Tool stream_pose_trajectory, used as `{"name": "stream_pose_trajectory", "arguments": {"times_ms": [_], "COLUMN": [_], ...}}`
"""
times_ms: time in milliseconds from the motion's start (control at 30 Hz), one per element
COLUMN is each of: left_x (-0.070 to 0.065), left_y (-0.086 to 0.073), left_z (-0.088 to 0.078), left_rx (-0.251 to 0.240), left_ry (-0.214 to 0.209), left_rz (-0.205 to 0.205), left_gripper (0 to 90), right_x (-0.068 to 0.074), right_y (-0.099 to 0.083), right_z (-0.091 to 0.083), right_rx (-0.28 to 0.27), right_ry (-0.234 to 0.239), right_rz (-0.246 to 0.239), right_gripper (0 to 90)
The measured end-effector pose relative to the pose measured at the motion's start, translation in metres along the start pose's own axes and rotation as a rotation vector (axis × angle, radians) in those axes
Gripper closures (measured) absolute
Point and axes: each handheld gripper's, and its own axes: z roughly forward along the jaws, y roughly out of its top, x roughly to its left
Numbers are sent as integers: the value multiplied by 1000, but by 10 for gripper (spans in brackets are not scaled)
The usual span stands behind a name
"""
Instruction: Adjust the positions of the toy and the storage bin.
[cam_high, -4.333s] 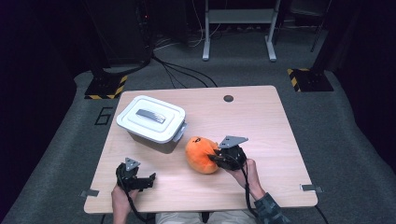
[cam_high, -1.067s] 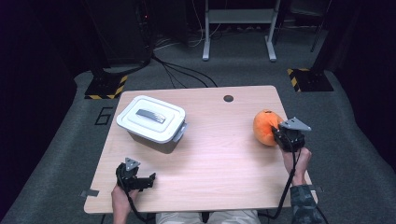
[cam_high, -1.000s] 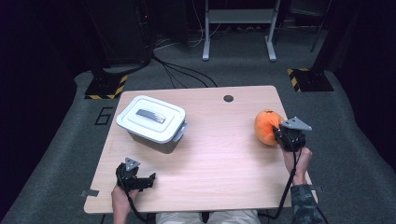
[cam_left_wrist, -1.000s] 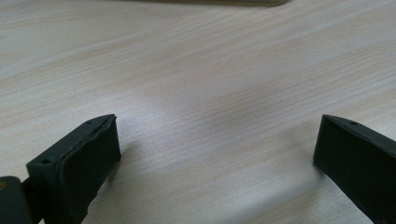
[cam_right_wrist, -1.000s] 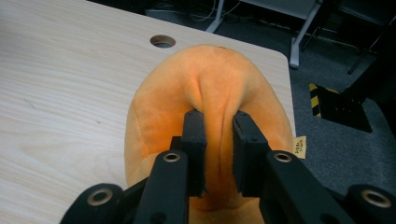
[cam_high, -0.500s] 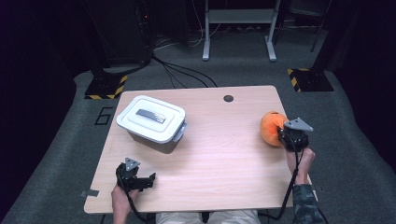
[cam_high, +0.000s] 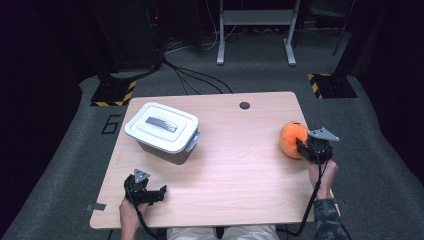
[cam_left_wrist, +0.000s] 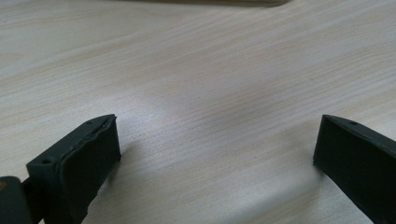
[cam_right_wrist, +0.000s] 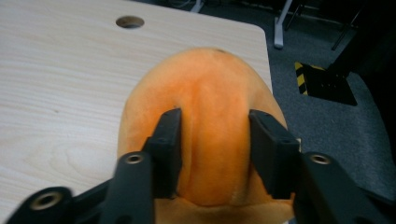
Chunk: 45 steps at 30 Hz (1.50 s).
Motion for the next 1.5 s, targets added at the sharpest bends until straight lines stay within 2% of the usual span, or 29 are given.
{"name": "stream_pose_trajectory", "arguments": {"times_ms": [67, 133, 333, 467, 567, 667, 700, 867, 1067, 1500], "left_x": [0, 0, 0, 0, 0, 0, 0, 0, 0, 0], "left_y": [0, 0, 0, 0, 0, 0, 0, 0, 0, 0], "left_z": [0, 0, 0, 0, 0, 0, 0, 0, 0, 0], "left_rx": [0, 0, 0, 0, 0, 0, 0, 0, 0, 1], "left_ry": [0, 1, 0, 0, 0, 0, 0, 0, 0, 0], "left_rz": [0, 0, 0, 0, 1, 0, 1, 0, 0, 0], "left_gripper": [2, 2, 2, 2, 2, 2, 2, 2, 2, 2], "right_x": [0, 1, 5, 12, 21, 28, 28, 45, 57, 85], "right_y": [2, 5, 8, 9, 10, 10, 10, 5, 2, -14], "right_z": [-4, -8, -14, -18, -20, -20, -20, -22, -21, -11], "right_rx": [-17, -31, -40, -42, -23, 14, 14, 26, 56, 94], "right_ry": [-7, 13, 52, 95, 158, 223, 223, 289, 337, 402], "right_rz": [5, 10, 7, -8, -21, -44, -44, -73, -85, -111], "right_gripper": [428, 344, 252, 198, 149, 129, 129, 88, 49, 25]}}
